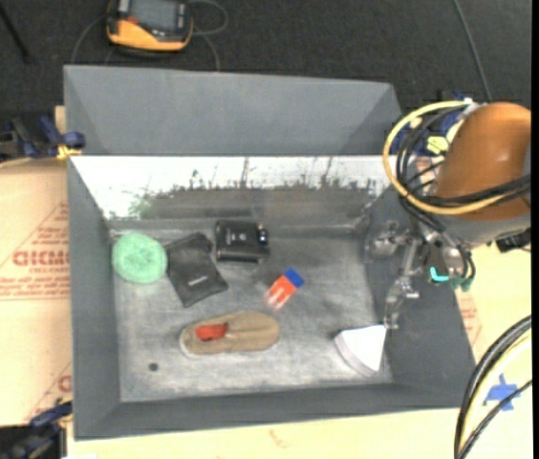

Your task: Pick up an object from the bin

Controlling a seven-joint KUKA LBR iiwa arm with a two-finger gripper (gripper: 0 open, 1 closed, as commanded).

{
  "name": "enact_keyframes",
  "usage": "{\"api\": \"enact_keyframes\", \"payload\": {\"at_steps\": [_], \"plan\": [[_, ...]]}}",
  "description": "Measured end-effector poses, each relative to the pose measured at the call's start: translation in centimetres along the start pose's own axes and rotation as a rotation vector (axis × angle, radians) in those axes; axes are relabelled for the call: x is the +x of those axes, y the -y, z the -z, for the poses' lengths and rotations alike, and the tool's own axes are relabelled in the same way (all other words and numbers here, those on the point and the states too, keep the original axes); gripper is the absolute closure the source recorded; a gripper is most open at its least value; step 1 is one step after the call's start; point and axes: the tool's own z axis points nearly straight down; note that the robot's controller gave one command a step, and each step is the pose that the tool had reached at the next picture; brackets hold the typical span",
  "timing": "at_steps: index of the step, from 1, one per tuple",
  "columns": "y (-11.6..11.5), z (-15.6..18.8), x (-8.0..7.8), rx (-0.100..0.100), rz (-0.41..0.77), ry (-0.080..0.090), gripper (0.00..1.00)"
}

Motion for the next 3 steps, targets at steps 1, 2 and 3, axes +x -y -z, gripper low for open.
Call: {"api": "enact_keyframes", "payload": {"at_steps": [1,2,3], "plan": [[0.0,0.4,-0.2,0.001,0.003,0.007,0.0],[-1.9,-4.6,0.7,0.003,0.066,0.012,0.0],[-4.2,-8.7,0.0,-0.003,0.042,-0.017,0.0]]}}
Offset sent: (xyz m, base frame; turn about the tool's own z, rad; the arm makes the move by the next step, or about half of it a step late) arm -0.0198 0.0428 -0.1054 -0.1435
